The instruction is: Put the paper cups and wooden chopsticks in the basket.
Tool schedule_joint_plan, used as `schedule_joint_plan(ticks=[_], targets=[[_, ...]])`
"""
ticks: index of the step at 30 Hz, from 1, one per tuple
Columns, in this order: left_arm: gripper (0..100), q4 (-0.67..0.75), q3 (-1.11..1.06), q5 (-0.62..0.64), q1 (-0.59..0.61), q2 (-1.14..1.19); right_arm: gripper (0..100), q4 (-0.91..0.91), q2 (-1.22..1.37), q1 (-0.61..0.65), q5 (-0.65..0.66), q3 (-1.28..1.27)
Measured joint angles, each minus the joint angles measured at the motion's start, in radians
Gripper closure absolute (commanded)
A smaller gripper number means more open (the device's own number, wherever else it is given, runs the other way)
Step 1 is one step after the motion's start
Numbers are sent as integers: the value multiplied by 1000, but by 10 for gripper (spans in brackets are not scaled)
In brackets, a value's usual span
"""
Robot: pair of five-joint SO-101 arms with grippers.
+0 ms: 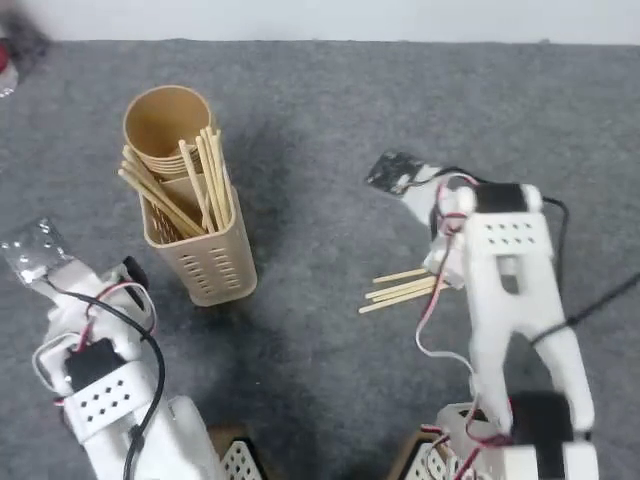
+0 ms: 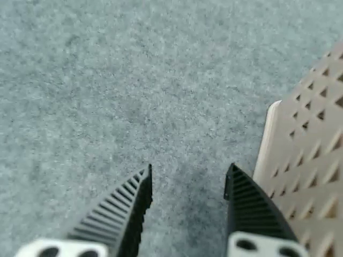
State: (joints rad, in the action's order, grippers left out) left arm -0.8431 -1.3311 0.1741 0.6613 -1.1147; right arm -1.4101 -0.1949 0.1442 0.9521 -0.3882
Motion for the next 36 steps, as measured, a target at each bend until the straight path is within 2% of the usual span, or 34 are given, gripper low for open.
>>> schedule_joint_plan(ticks=[5, 10, 17, 23, 25, 29, 31, 36], targets=[[794, 91, -80, -32, -17, -2, 790, -5, 147, 18, 95, 8], [794, 104, -101, -48, -66, -2, 790, 57, 250, 14, 175, 8], [794, 104, -101, -48, -72, -2, 790, 195, 341, 12, 250, 9], [794, 104, -101, -48, -69, -2, 794, 216, 430, 0, 288, 25], [794, 104, -101, -48, -71, -2, 835, 216, 443, 0, 292, 37], [794, 104, -101, -48, -71, -2, 998, 216, 460, 0, 296, 61], [794, 104, -101, -48, -69, -2, 976, 216, 471, 2, 301, 77], [794, 104, -101, -48, -71, -2, 991, 221, 470, 6, 302, 78]])
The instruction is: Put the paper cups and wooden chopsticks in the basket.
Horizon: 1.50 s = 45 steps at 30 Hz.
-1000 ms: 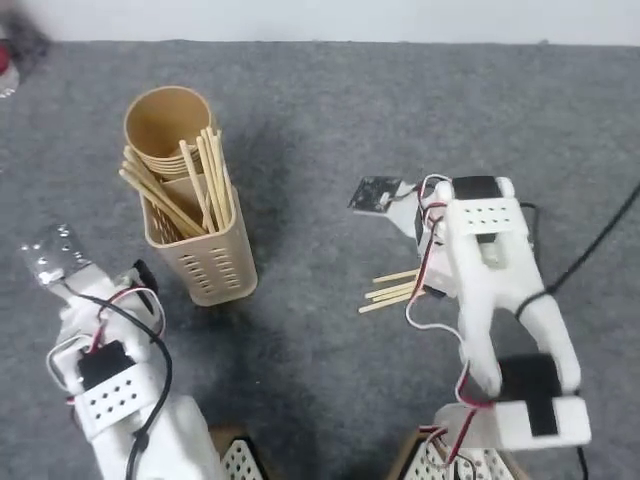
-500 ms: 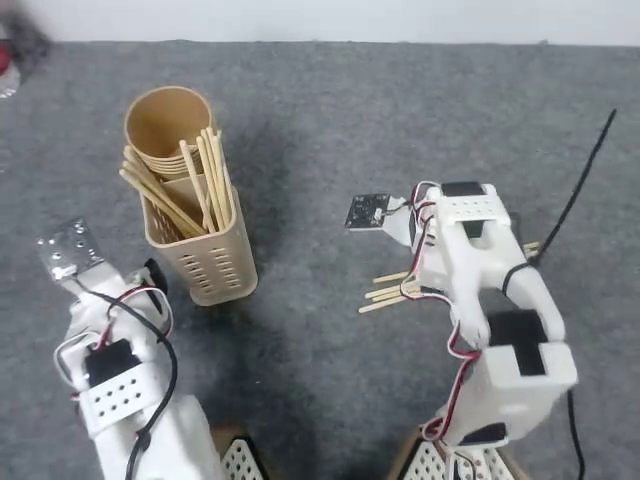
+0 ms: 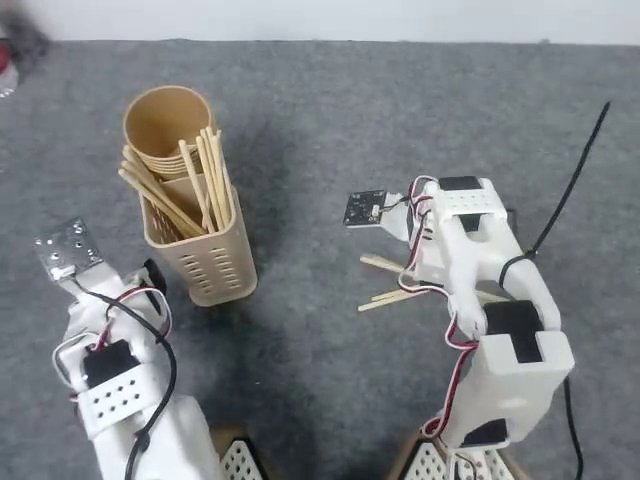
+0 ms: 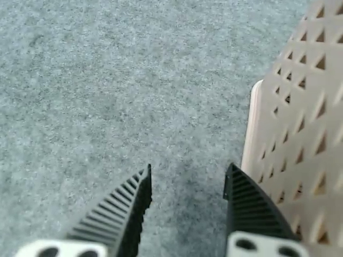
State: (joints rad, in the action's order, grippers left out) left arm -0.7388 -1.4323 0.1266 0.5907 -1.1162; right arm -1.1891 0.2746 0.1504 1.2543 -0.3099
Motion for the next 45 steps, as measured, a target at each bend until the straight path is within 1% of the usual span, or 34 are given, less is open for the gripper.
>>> schedule_joint_plan(ticks=[6, 10, 15, 19, 22, 25, 32, 34, 37, 39, 42, 45], targets=[[794, 0, -3, 0, 2, 0, 991, -14, -23, 0, 0, -5], [794, 0, -3, 0, 2, 0, 991, -163, -138, 0, -3, 77], [794, 0, -3, 0, 0, 0, 991, -345, -402, 69, -26, 252], [794, 0, -3, 0, 2, 0, 991, -350, -594, 175, -121, 342], [794, 0, -3, 0, 2, 0, 991, -267, -671, 282, -241, 358], [794, 0, -6, 0, 2, 0, 991, -140, -700, 368, -407, 358], [794, 0, -9, 0, 2, 0, 991, 224, -704, 562, -933, 358], [794, 0, -9, 0, 2, 0, 991, 339, -704, 614, -1045, 358], [794, 0, -9, 0, 2, 0, 991, 516, -704, 681, -1135, 358], [794, 0, -9, 0, 2, 0, 991, 597, -704, 721, -1158, 358], [794, 0, -9, 0, 2, 0, 991, 657, -680, 763, -1174, 358], [794, 0, -9, 0, 2, 0, 991, 687, -617, 772, -1175, 358]])
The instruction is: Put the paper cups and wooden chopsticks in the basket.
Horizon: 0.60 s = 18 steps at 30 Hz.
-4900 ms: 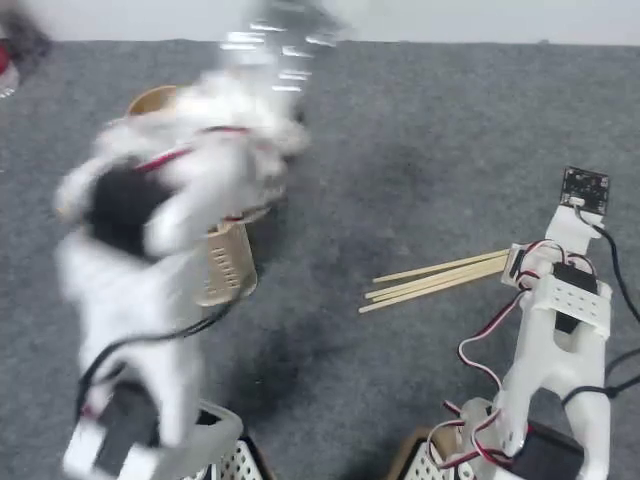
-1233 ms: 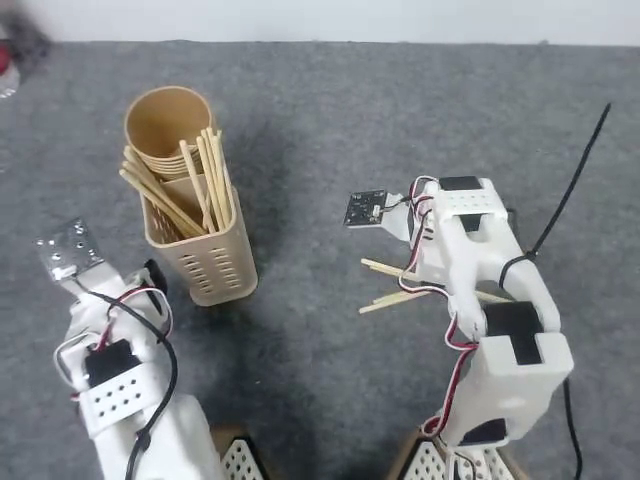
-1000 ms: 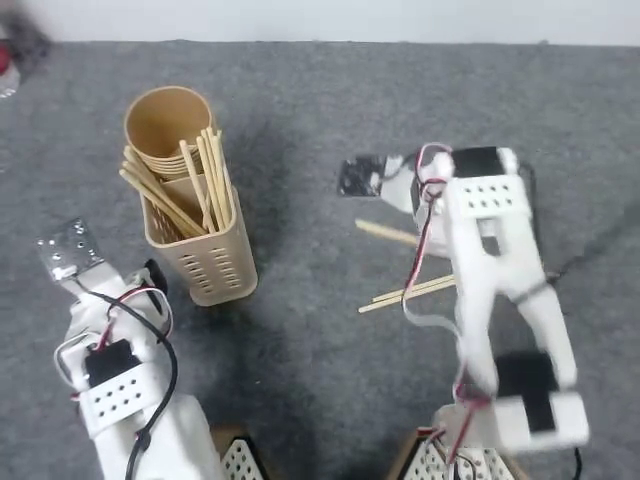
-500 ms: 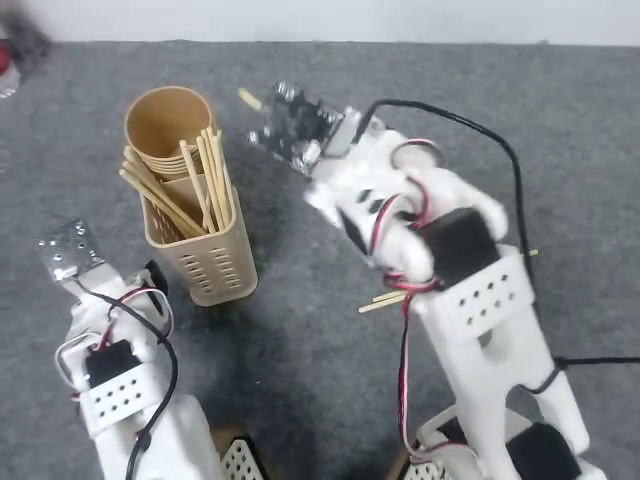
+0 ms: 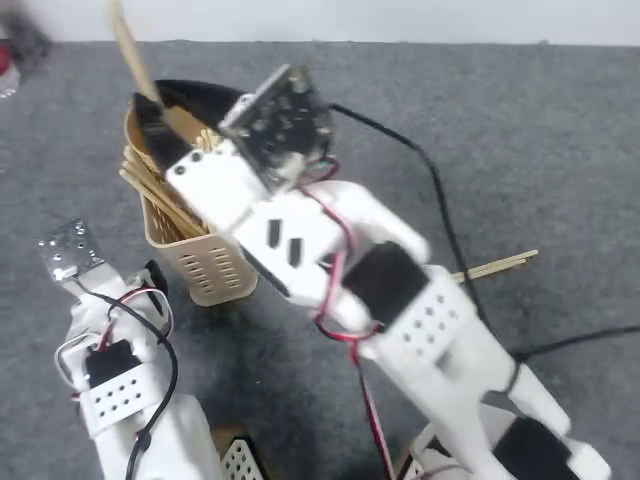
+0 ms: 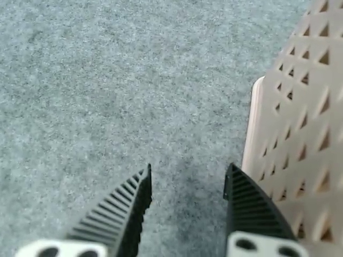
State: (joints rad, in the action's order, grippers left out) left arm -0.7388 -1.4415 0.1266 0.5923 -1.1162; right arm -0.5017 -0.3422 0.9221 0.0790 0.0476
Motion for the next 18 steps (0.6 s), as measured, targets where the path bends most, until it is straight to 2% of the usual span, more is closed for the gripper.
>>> schedule_joint_plan(ticks=[4, 5, 9, 10, 12, 18], targets=[[794, 8, -3, 0, 0, 0, 982, 6, 100, -11, 0, 0], [794, 14, -6, 0, 0, 0, 954, 6, 120, -17, 0, 0], [794, 18, -8, 0, 0, 0, 697, 5, 135, -29, 0, -2], [794, 18, -8, 0, 0, 0, 661, -6, 135, -29, 0, 2], [794, 18, -8, 0, 0, 0, 673, -46, 137, -28, -8, 17], [794, 21, -8, 0, 0, 0, 792, -203, 138, -54, 5, 135]])
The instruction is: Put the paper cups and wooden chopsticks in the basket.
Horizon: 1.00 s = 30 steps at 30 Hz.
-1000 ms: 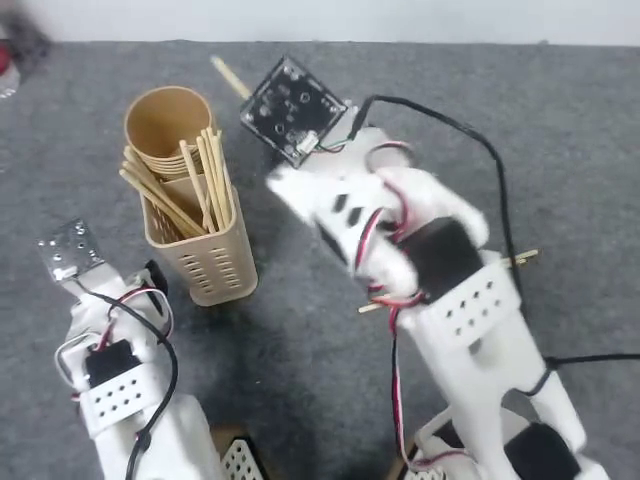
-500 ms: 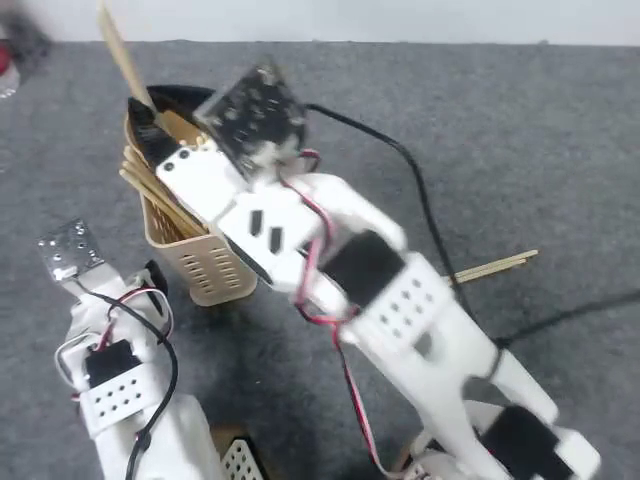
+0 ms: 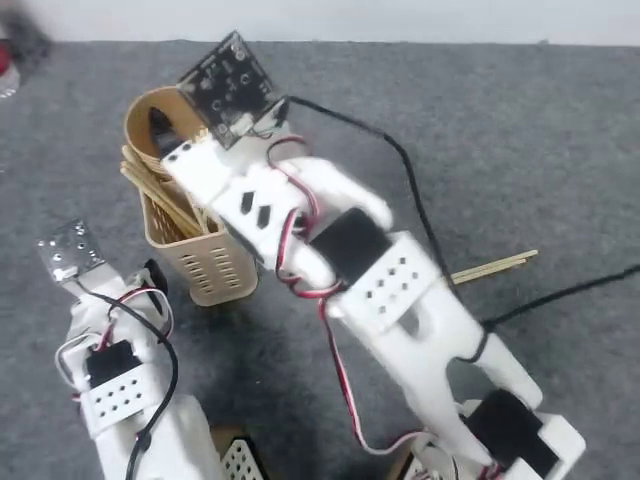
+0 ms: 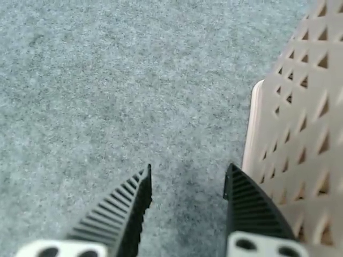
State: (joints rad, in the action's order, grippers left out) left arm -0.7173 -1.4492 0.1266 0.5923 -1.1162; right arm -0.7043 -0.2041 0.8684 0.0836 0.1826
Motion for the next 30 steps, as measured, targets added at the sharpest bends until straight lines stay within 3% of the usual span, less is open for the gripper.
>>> schedule_joint_plan(ticks=[4, 9, 12, 16, 20, 26, 30], targets=[[794, 0, 0, 0, 0, 0, 812, -226, -25, -97, 51, 115], [794, 0, 0, 0, 0, 0, 812, -586, -11, -316, 201, 137], [794, 0, 0, 0, 0, 0, 812, -770, 35, -442, 407, 104], [794, 0, 0, 0, 0, 0, 812, -965, 120, -539, 792, -26], [794, 0, -3, 0, 0, 0, 812, -907, 180, -640, 1073, -209], [794, 0, -5, 0, -2, 0, 812, -709, 250, -704, 1241, -496], [794, 0, -5, 0, 0, 0, 812, -586, 285, -713, 1275, -601]])
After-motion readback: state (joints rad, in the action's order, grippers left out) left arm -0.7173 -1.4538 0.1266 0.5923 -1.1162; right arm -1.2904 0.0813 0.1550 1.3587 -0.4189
